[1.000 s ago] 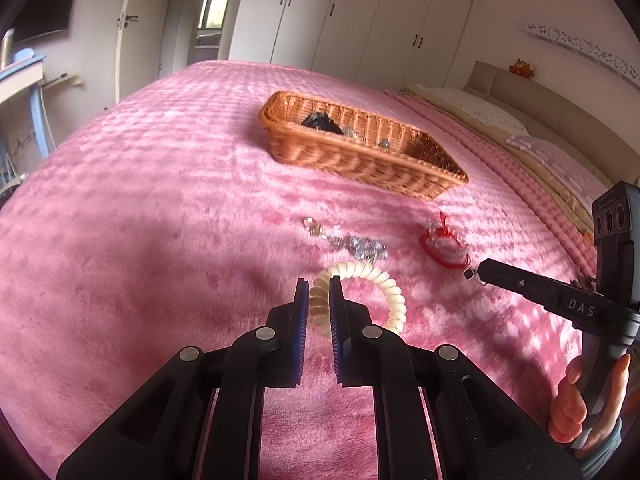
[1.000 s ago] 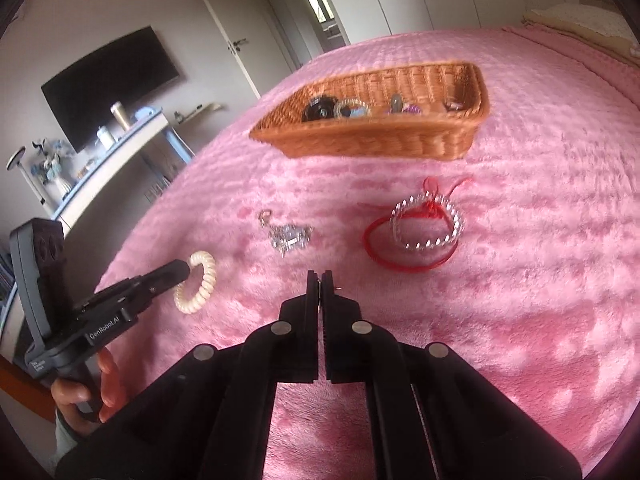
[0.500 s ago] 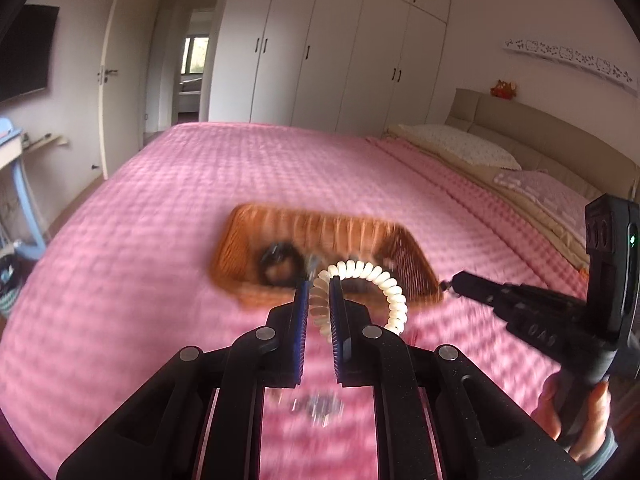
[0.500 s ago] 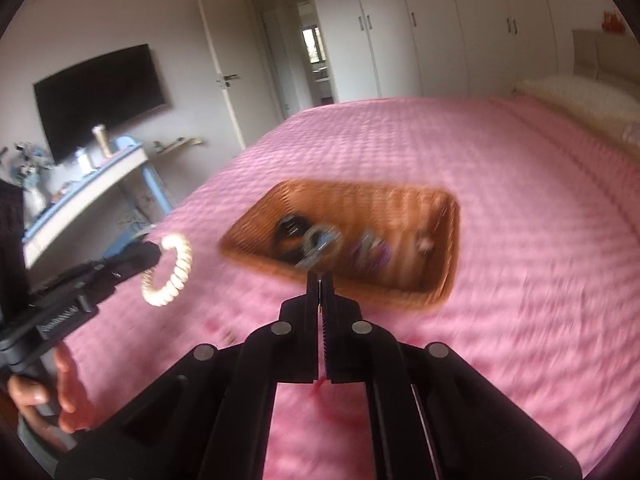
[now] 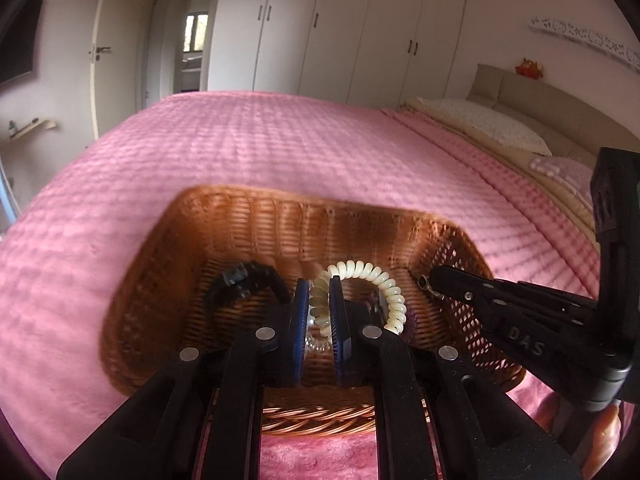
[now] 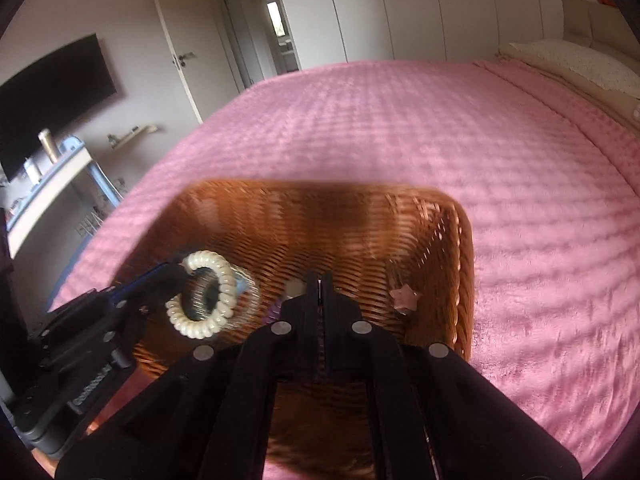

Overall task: Organize jewelry
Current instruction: 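Carry the cream coil and gold charm into the basket and open both tools, then lift both tools out of the basket back toward the remaining jewelry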

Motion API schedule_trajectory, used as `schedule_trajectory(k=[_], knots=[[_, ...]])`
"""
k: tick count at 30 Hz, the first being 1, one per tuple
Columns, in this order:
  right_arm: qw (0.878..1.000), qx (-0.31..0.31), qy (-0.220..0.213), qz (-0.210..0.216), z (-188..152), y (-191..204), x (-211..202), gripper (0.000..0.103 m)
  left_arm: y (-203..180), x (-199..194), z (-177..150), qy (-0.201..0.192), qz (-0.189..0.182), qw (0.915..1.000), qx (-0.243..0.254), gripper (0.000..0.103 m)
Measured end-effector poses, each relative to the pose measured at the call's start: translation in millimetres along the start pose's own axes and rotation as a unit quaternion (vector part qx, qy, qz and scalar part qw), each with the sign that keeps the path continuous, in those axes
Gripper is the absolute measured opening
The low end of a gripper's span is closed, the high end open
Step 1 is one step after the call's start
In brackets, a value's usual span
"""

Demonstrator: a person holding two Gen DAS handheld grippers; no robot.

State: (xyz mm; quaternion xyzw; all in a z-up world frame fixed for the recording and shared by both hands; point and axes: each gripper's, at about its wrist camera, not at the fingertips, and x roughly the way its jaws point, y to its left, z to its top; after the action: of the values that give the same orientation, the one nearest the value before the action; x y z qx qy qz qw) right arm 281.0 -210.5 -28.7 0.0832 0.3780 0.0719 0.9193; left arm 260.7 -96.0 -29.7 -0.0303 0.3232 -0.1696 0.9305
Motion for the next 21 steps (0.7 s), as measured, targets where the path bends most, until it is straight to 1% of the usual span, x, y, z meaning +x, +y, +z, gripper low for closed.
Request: schedule_trajectory(k=[3, 5, 8, 9, 11, 13, 16, 19, 21], knots=[[1.000, 0.007, 0.013, -0.003, -4, -3, 10, 0.001, 4, 7, -3, 0.009, 0.001, 1.0000, 0.001, 0.009], [1.000, 0.008, 0.011, -0.001, -4, -2, 8, 0.001, 7, 9, -4, 0.015, -0.003, 0.9999, -0.004, 0.009], [1.000, 0.012, 0.005, -0.002, -6, -5, 4, 0.002, 8, 8, -5, 0.013, -0.003, 0.9999, -0.003, 0.010], [1.000, 0.015, 0.006, 0.001, -5, -7, 4, 0.004, 8, 6, -4, 0.010, -0.005, 0.9999, -0.005, 0.014], [1.000, 0.021, 0.005, 0.009, -3, -9, 3, 0.004, 11, 3, -3, 0.007, -0.013, 0.9998, -0.011, 0.021], [1.000, 0.023, 0.001, 0.009, -4, -9, 0, 0.005, 12, -2, -2, -0.001, -0.015, 0.9998, -0.013, 0.021], [0.999, 0.029, -0.007, 0.019, -6, -10, -9, 0.005, 18, -16, 0, -0.013, -0.025, 0.9992, -0.028, 0.026], [0.999, 0.026, -0.023, 0.026, -9, -7, -27, 0.015, 25, -40, 2, -0.035, -0.035, 0.9980, -0.038, 0.030], [0.999, 0.020, -0.042, 0.028, -13, -2, -45, 0.026, 32, -61, -1, -0.050, -0.042, 0.9967, -0.048, 0.040]])
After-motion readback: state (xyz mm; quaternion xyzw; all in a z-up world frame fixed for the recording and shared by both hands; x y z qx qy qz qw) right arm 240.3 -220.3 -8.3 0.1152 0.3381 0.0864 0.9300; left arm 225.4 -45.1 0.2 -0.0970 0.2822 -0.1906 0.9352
